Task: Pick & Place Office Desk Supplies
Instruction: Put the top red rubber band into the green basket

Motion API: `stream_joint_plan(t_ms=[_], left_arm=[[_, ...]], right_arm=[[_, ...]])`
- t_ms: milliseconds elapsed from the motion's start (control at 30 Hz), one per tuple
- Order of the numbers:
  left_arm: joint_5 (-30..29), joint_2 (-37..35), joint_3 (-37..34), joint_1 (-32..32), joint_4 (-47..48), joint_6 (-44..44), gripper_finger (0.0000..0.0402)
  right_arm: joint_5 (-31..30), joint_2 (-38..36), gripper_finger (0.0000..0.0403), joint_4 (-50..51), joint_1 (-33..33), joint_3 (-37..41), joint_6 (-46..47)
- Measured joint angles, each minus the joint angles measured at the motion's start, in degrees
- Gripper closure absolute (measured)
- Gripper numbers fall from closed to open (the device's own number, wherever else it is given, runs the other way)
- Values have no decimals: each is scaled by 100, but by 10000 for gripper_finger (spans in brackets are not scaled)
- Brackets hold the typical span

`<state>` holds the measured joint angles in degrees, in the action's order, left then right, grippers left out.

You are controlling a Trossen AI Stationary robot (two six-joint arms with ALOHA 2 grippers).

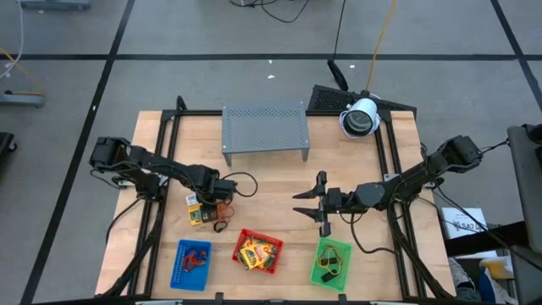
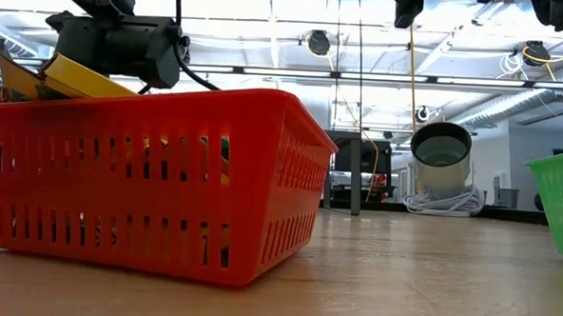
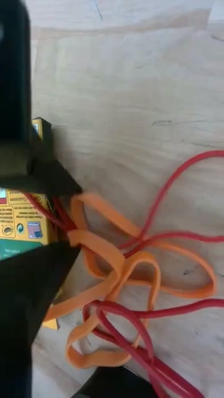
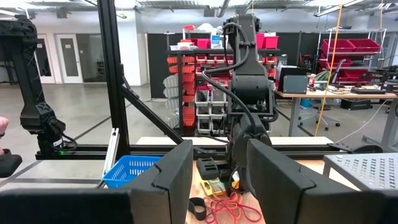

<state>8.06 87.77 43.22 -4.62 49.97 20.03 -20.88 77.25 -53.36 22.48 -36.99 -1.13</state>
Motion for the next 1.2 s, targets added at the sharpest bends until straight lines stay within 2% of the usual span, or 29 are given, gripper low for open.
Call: stream_joint_plan(t_ms=[167, 233, 367, 600, 733, 900, 1000, 1200], left_arm=[[1, 0, 6, 11, -15, 54, 373], [-1, -2, 9, 11, -13, 103, 390], [105, -2, 29, 13, 19, 159, 380], [573, -2, 539, 11, 348, 33, 391], [586, -2, 967, 11, 498, -149, 385], [546, -2, 1545, 11, 756, -304, 396], [550, -2, 1812, 11, 761, -344, 386], [544, -4, 1947, 11, 716, -385, 394]], right_arm=[[0, 0, 261, 0, 0, 0, 0], [0, 0, 261, 0, 0, 0, -2], [0, 0, 261, 0, 0, 0, 0], [0, 0, 261, 0, 0, 0, 0], [0, 0, 261, 1, 0, 0, 0], [0, 0, 261, 2, 0, 0, 0], [0, 0, 261, 2, 0, 0, 0], [0, 0, 261, 2, 0, 0, 0]])
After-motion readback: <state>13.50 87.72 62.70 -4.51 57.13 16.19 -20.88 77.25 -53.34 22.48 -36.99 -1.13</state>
